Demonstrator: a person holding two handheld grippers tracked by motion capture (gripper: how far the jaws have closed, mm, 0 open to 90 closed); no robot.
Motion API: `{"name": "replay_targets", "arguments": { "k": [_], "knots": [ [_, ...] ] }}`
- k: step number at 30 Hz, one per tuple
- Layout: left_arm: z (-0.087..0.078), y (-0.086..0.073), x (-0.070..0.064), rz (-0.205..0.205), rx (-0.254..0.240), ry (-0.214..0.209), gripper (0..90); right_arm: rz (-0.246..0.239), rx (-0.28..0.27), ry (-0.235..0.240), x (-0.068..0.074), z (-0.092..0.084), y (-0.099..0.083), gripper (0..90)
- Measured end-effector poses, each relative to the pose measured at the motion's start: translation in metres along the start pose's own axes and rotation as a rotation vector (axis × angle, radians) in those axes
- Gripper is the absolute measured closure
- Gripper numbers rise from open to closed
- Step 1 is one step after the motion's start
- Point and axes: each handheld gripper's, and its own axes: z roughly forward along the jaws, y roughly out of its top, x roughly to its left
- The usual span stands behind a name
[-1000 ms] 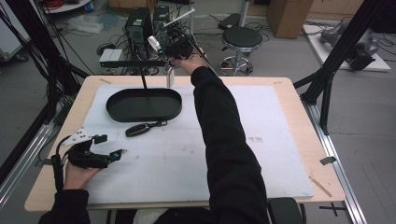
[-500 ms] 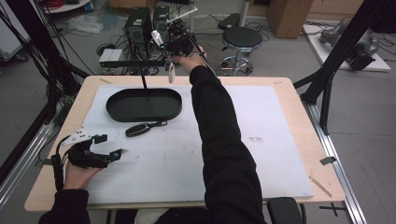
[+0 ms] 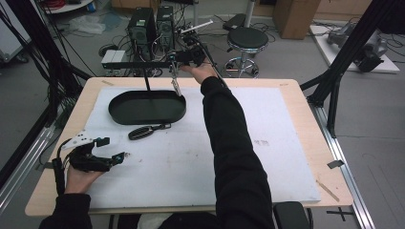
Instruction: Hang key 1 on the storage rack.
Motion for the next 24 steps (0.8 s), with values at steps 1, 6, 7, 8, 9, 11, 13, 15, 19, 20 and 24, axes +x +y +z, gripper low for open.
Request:
{"name": "replay_targets", "arguments": {
  "k": [1, 6, 7, 8, 9, 11, 13, 15, 19, 20, 24],
  "knots": [
    [0.0, 0.0, -0.001, -0.001, -0.002, 0.001, 4.3, 0.002, -0.001, 0.006, -0.002, -0.005, -0.004, 56.0],
    [-0.001, 0.0, 0.0, 0.003, -0.002, 0.002, 4.3, 0.012, -0.01, 0.0, -0.006, -0.015, -0.011, 46.3],
    [-0.001, 0.0, 0.0, 0.002, -0.004, 0.001, 4.3, 0.017, -0.01, -0.003, -0.006, -0.017, -0.013, 45.1],
    [-0.001, 0.0, -0.001, -0.001, -0.005, 0.002, 4.3, 0.018, -0.011, -0.006, -0.008, -0.019, -0.014, 42.5],
    [-0.001, 0.0, -0.001, 0.002, -0.006, 0.003, 4.3, 0.018, -0.011, -0.006, -0.008, -0.019, -0.014, 42.5],
    [-0.001, 0.0, -0.001, -0.001, -0.008, 0.004, 4.3, 0.03, 0.002, -0.015, -0.012, -0.022, -0.019, 29.9],
    [-0.001, 0.0, 0.0, -0.001, -0.007, 0.005, 4.3, 0.039, 0.012, -0.022, -0.013, -0.023, -0.02, 25.8],
    [-0.001, 0.0, 0.0, 0.003, -0.004, 0.006, 4.3, 0.036, 0.02, -0.035, -0.015, -0.026, -0.024, 18.5],
    [-0.001, 0.0, 0.0, 0.003, -0.002, 0.006, 4.3, 0.023, 0.061, -0.037, -0.018, -0.03, -0.031, 5.4],
    [-0.001, 0.0, 0.0, 0.003, -0.001, 0.008, 4.3, -0.008, 0.076, -0.056, -0.017, -0.033, -0.034, 0.7],
    [-0.001, 0.0, -0.001, 0.001, -0.003, 0.01, 4.3, -0.03, 0.058, -0.06, -0.017, -0.044, -0.042, 0.7]
  ]
}}
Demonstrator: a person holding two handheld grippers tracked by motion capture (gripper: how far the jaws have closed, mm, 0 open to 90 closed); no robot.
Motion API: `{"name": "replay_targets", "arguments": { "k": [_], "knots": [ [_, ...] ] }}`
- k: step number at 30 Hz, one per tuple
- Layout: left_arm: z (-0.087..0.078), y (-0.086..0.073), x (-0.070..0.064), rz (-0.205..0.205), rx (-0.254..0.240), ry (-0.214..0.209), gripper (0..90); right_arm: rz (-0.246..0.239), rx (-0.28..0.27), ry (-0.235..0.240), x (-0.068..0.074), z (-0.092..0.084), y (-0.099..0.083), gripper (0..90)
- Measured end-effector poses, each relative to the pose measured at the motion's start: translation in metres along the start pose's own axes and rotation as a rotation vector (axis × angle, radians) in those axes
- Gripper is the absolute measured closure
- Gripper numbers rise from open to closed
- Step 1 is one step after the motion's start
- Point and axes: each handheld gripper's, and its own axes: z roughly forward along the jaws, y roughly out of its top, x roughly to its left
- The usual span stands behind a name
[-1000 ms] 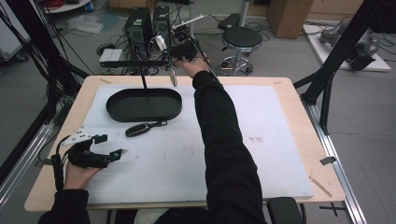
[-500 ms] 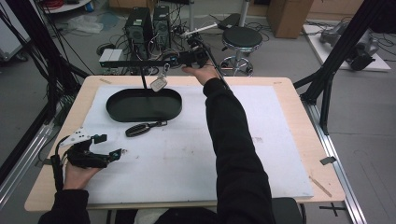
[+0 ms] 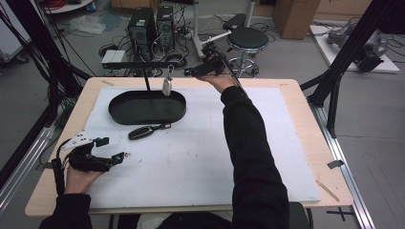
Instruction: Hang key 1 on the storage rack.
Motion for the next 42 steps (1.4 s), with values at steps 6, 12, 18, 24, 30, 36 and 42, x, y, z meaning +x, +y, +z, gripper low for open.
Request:
{"name": "replay_targets", "arguments": {
  "k": [6, 12, 18, 24, 30, 36, 42],
  "knots": [
    [0.0, 0.0, 0.0, 0.0, -0.002, 0.002, 4.3, -0.029, -0.007, -0.026, -0.003, -0.014, -0.017, 0.7],
    [0.0, 0.0, -0.001, 0.002, 0.001, 0.004, 4.3, -0.024, -0.001, -0.039, -0.005, -0.028, -0.035, 0.7],
    [0.0, 0.0, -0.001, 0.003, 0.001, 0.007, 4.3, -0.004, 0.012, -0.055, -0.011, -0.037, -0.051, 0.7],
    [0.0, 0.0, -0.001, 0.001, 0.002, 0.009, 4.3, 0.002, -0.007, -0.075, -0.016, -0.047, -0.066, 0.8],
    [0.0, 0.0, 0.0, 0.001, 0.002, 0.01, 4.3, 0.016, -0.018, -0.092, -0.021, -0.057, -0.084, 0.8],
    [-0.001, 0.0, 0.0, 0.0, 0.001, 0.01, 4.3, 0.028, -0.022, -0.104, -0.025, -0.066, -0.095, 0.8],
    [-0.001, 0.0, 0.0, 0.0, 0.0, 0.012, 4.3, 0.032, -0.022, -0.123, -0.028, -0.079, -0.112, 0.8]
  ]
}}
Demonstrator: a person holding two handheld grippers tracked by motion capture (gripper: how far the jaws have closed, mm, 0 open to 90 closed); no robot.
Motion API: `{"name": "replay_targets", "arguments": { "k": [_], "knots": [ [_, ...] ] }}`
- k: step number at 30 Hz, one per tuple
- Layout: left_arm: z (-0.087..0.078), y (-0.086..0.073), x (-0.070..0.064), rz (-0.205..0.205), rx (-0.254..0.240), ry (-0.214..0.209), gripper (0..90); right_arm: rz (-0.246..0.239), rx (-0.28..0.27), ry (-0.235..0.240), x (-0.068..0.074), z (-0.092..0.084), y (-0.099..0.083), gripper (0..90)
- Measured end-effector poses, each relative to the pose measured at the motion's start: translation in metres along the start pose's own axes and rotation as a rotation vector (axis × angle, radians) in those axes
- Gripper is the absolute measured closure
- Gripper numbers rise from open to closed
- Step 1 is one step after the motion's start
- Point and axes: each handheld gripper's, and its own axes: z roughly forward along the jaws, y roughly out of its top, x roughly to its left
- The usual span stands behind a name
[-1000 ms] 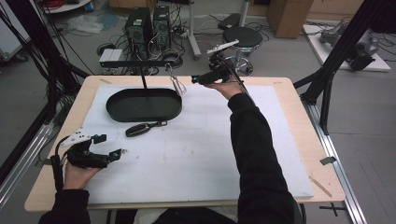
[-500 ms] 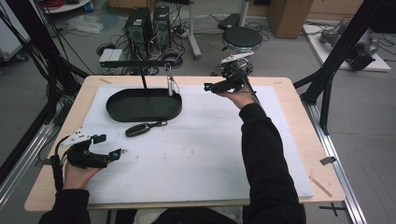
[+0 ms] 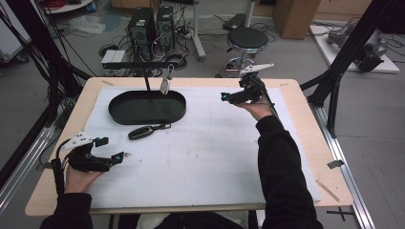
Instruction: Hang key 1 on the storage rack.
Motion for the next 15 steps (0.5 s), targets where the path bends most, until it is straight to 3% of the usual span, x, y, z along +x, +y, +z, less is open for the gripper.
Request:
{"name": "replay_targets", "arguments": {
  "k": [8, 15],
  "knots": [
    [0.0, 0.0, 0.0, 0.0, 0.0, 0.001, 4.3, 0.005, -0.033, -0.017, -0.001, -0.021, -0.015, 0.8],
    [0.0, 0.0, 0.0, 0.002, 0.002, 0.001, 4.3, 0.008, -0.039, -0.023, -0.002, -0.03, -0.028, 0.8]
  ]
}}
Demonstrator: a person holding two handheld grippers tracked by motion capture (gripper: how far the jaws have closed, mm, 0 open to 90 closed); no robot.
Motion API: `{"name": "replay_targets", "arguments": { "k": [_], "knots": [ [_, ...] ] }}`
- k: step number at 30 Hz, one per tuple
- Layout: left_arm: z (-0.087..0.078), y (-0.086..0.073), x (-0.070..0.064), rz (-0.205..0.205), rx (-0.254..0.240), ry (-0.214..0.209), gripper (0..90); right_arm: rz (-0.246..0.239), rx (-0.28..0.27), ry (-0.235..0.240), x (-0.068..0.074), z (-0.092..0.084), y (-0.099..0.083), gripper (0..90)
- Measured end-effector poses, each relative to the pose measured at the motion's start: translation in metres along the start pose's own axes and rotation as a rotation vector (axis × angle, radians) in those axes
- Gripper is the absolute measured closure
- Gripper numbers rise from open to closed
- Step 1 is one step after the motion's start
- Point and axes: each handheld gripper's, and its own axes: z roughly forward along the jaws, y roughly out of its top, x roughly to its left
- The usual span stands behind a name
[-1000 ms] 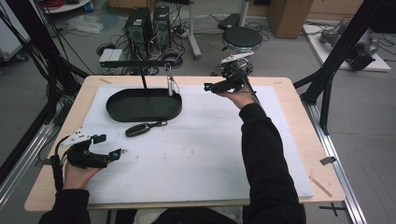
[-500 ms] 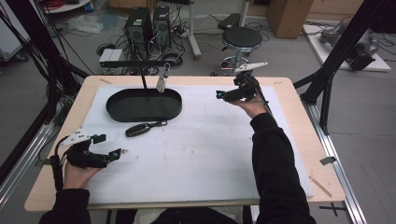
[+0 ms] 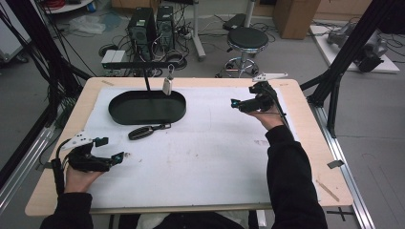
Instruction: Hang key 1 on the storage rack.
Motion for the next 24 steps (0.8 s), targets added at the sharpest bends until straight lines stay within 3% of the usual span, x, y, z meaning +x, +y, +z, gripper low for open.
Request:
{"name": "replay_targets", "arguments": {
  "k": [16, 24],
  "knots": [
    [0.0, 0.0, -0.001, 0.006, 0.004, 0.001, 4.3, -0.002, -0.011, -0.034, 0.004, -0.031, -0.035, 0.8],
    [0.001, 0.0, -0.001, 0.006, 0.007, 0.002, 4.3, 0.018, -0.007, -0.062, 0.006, -0.047, -0.066, 0.8]
  ]
}}
